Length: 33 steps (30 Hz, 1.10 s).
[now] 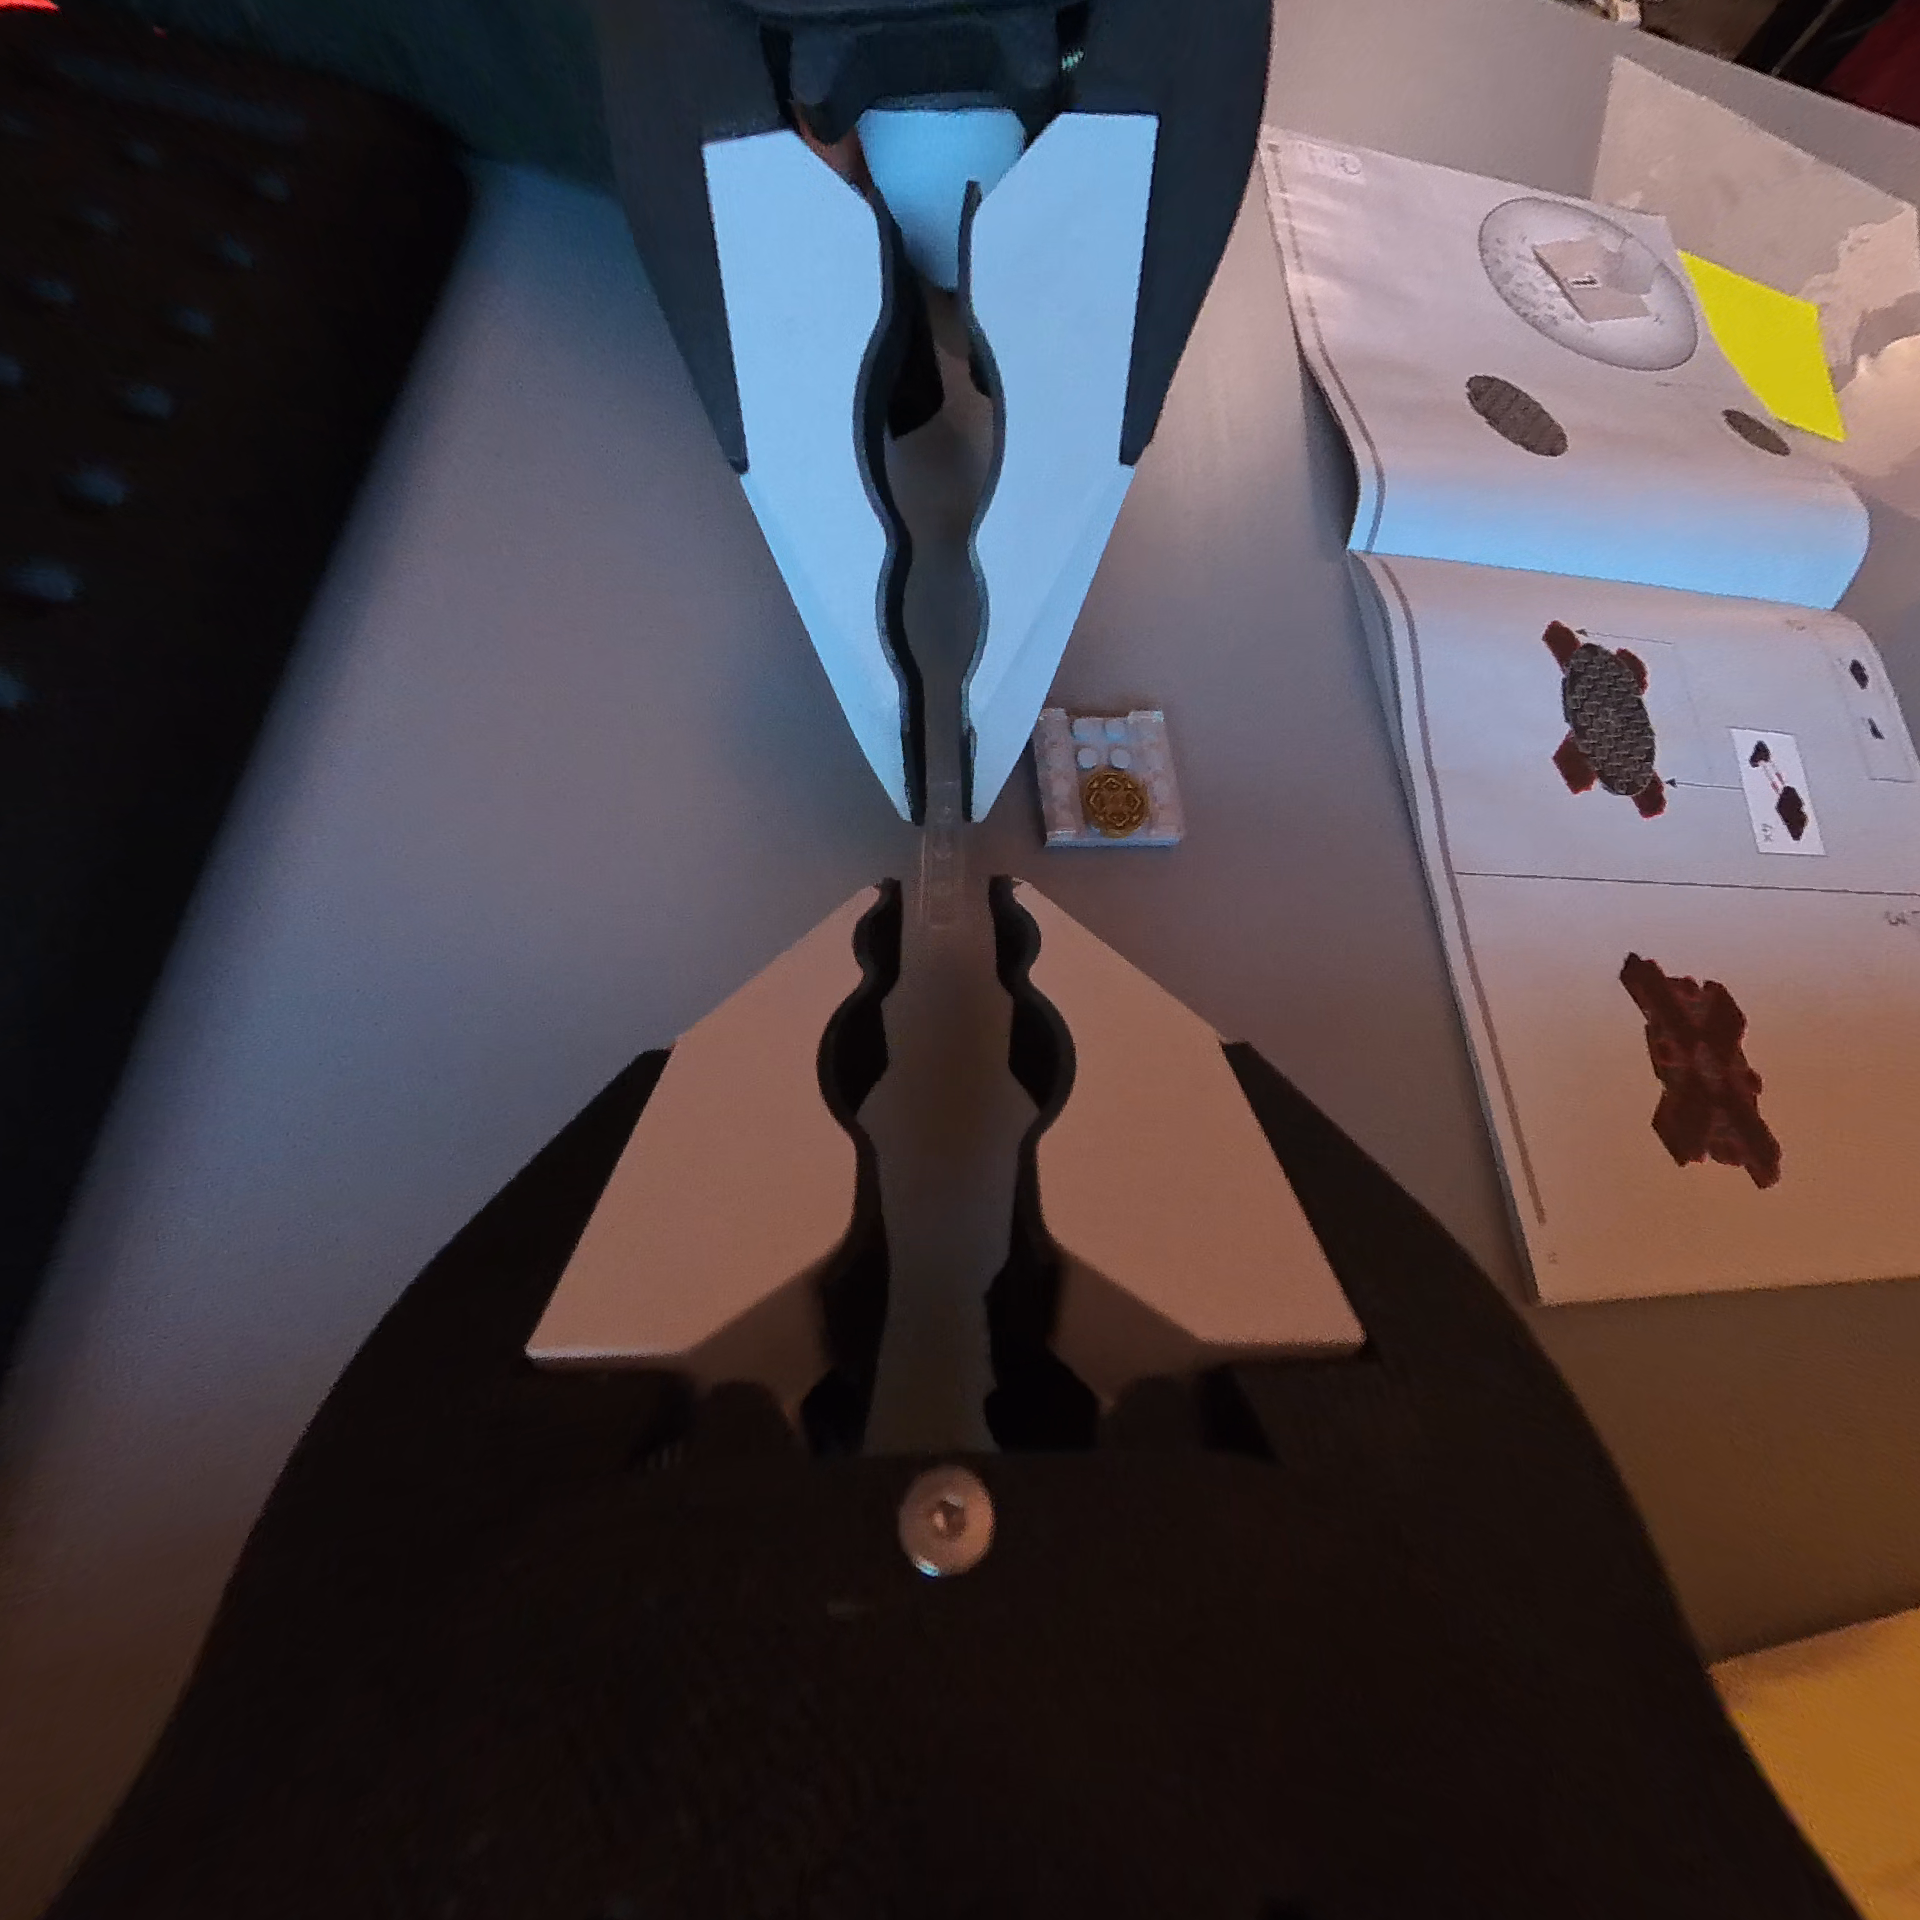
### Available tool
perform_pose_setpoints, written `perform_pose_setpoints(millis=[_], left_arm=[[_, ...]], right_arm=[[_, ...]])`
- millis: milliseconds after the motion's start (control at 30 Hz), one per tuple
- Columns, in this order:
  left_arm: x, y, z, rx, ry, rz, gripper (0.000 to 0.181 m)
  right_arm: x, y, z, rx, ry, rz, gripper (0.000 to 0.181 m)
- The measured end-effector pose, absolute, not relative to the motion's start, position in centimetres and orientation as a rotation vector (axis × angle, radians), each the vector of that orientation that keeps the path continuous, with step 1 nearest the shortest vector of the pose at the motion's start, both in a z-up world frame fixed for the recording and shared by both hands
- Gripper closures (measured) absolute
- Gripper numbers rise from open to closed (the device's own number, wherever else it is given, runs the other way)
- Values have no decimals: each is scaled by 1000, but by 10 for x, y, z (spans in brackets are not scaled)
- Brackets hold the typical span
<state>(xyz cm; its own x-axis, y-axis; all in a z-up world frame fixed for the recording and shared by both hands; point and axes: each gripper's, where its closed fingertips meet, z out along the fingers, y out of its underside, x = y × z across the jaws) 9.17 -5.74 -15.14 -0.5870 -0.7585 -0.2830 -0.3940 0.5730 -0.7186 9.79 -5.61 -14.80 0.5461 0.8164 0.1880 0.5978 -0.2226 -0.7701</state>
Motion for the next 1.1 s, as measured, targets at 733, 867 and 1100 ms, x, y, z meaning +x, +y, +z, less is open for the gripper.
perform_pose_setpoints(millis=[733, 867, 1100], left_arm=[[100, -43, -141, -1058, 2094, -958, 146], [100, -43, -145, -1063, 2107, -938, 147], [100, -40, -145, -1079, 2099, -933, 148]], right_arm=[[134, -53, -109, -1811, -1152, -60, 174], [140, -54, -100, -1818, -1094, -14, 174], [147, -57, -79, -1777, -993, 67, 174]])
